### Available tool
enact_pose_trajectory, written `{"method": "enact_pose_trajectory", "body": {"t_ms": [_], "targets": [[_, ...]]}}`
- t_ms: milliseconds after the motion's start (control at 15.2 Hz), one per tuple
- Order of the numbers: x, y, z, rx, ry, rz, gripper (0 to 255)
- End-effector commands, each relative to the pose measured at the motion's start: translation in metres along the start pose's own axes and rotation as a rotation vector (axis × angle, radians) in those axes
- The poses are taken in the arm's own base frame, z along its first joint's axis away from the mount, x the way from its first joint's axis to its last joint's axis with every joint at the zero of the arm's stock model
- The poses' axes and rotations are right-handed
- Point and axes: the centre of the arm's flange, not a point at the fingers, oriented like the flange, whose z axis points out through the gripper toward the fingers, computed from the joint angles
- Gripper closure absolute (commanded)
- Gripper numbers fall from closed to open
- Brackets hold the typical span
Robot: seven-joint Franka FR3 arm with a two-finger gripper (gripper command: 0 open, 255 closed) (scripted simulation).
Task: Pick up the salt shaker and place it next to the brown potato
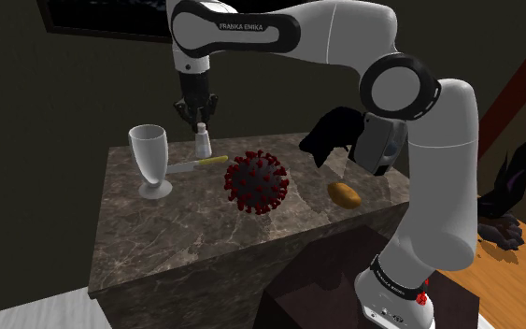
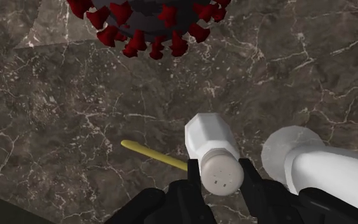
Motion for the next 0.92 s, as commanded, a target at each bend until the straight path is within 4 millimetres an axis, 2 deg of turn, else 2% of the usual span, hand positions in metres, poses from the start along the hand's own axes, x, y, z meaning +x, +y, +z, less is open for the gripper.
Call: {"method": "enact_pose_trajectory", "body": {"t_ms": [0, 594, 858], "targets": [[0.000, 0.002, -0.011, 0.000, 0.000, 0.000, 255], [-0.003, 0.005, -0.054, 0.000, 0.000, 0.000, 255], [-0.032, 0.049, -0.049, 0.000, 0.000, 0.000, 255]]}}
